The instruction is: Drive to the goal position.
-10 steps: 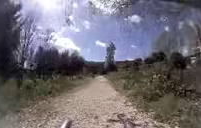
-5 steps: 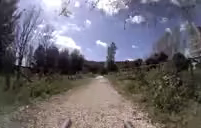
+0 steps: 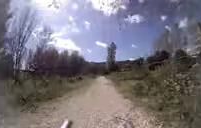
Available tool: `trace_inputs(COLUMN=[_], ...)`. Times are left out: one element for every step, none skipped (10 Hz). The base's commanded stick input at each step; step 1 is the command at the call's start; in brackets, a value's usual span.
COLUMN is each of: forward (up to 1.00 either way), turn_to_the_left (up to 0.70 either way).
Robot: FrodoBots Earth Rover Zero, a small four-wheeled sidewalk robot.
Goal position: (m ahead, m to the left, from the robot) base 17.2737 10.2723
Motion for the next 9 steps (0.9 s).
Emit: trace_inputs(forward=[0.85, 0.85, 0.85, 0.85, 0.85, 0.85, 0.85, 0.85, 0.85], turn_to_the_left=[0.0, -0.16, -0.17, -0.05, -0.12, -0.19, -0.27, -0.32, 0.0])
